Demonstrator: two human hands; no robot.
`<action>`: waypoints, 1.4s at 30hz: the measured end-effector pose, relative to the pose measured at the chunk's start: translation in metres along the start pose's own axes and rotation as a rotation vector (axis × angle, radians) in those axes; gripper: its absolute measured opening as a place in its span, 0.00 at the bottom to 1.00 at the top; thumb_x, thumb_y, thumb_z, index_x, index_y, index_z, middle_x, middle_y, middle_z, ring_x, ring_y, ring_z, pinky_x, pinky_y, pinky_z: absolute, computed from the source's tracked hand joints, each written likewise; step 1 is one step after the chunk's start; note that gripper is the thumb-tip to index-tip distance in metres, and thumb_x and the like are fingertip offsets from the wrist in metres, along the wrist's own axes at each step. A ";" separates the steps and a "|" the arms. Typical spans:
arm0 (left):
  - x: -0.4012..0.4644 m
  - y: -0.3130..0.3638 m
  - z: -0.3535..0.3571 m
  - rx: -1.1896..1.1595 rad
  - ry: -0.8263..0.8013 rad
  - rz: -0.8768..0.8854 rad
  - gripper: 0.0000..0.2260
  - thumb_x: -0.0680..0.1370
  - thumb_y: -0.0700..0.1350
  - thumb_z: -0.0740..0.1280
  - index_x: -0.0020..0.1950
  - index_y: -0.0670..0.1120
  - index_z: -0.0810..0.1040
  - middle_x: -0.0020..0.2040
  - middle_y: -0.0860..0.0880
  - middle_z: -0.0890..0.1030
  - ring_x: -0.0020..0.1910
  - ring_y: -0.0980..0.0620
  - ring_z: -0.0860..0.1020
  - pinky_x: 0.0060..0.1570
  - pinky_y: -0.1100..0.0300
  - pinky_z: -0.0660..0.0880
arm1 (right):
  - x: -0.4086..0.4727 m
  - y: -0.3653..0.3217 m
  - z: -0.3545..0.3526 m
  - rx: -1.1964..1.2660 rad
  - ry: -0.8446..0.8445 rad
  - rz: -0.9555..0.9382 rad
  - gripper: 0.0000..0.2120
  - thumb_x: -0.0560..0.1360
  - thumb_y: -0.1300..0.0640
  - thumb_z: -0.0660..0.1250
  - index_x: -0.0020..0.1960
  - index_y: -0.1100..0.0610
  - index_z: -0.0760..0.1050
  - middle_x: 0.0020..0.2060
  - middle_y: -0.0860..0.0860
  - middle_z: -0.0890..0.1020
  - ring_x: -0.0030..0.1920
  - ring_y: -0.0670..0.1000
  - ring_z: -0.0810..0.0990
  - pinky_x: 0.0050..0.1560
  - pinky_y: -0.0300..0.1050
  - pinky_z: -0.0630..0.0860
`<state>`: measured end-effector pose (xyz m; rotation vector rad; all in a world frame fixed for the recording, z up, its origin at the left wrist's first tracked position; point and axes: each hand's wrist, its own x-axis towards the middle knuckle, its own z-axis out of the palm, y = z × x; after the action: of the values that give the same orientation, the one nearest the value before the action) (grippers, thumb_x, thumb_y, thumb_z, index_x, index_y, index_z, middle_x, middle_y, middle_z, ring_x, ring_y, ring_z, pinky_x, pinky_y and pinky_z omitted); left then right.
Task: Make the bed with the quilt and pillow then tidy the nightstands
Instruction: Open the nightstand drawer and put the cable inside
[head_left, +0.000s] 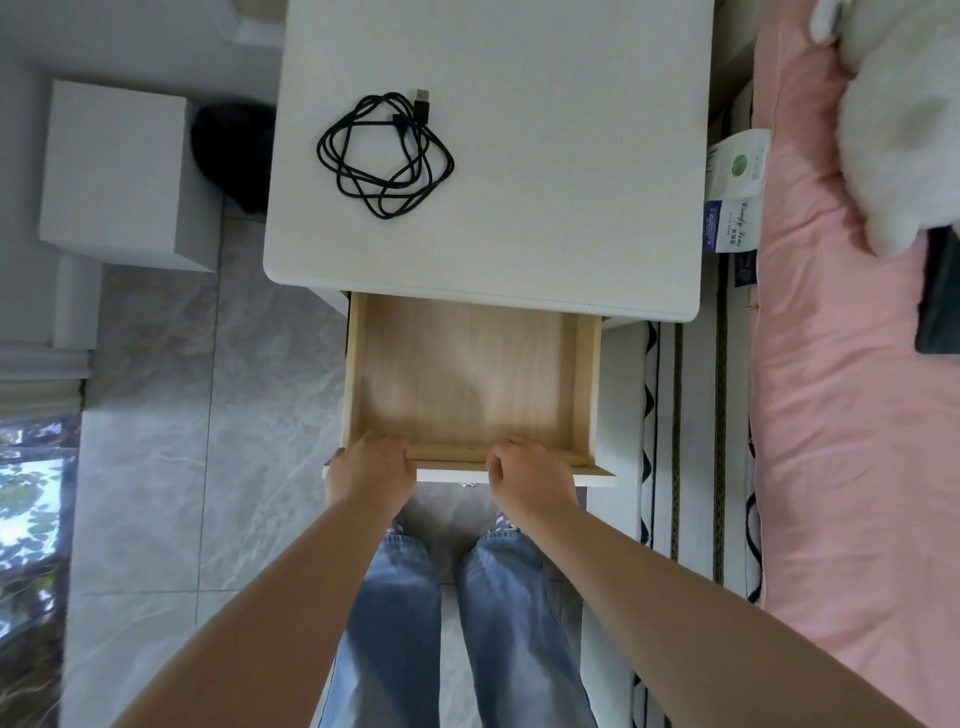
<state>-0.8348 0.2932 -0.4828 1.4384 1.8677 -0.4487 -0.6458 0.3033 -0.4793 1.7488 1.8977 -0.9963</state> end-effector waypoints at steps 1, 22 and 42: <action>0.002 0.000 -0.002 -0.012 -0.035 -0.015 0.12 0.80 0.48 0.56 0.46 0.51 0.79 0.40 0.52 0.76 0.44 0.50 0.77 0.49 0.55 0.76 | 0.002 0.000 -0.002 -0.002 -0.015 0.006 0.11 0.76 0.59 0.56 0.41 0.50 0.75 0.41 0.46 0.77 0.40 0.49 0.77 0.37 0.44 0.76; 0.116 0.021 -0.176 0.116 0.662 0.249 0.25 0.78 0.46 0.63 0.75 0.50 0.62 0.75 0.50 0.64 0.77 0.46 0.57 0.74 0.50 0.54 | 0.078 -0.087 -0.105 0.196 0.472 -0.384 0.12 0.78 0.58 0.59 0.53 0.48 0.78 0.47 0.42 0.79 0.44 0.44 0.78 0.39 0.44 0.77; 0.027 0.005 -0.066 0.138 0.713 0.574 0.08 0.78 0.51 0.64 0.53 0.50 0.77 0.45 0.52 0.78 0.46 0.50 0.78 0.65 0.50 0.64 | 0.052 -0.069 -0.074 1.733 -0.161 0.226 0.16 0.77 0.49 0.67 0.61 0.56 0.75 0.53 0.57 0.82 0.51 0.55 0.82 0.60 0.53 0.77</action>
<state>-0.8554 0.3564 -0.4568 2.3392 1.8100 0.2627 -0.7068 0.3940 -0.4480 2.2233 0.3341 -2.9239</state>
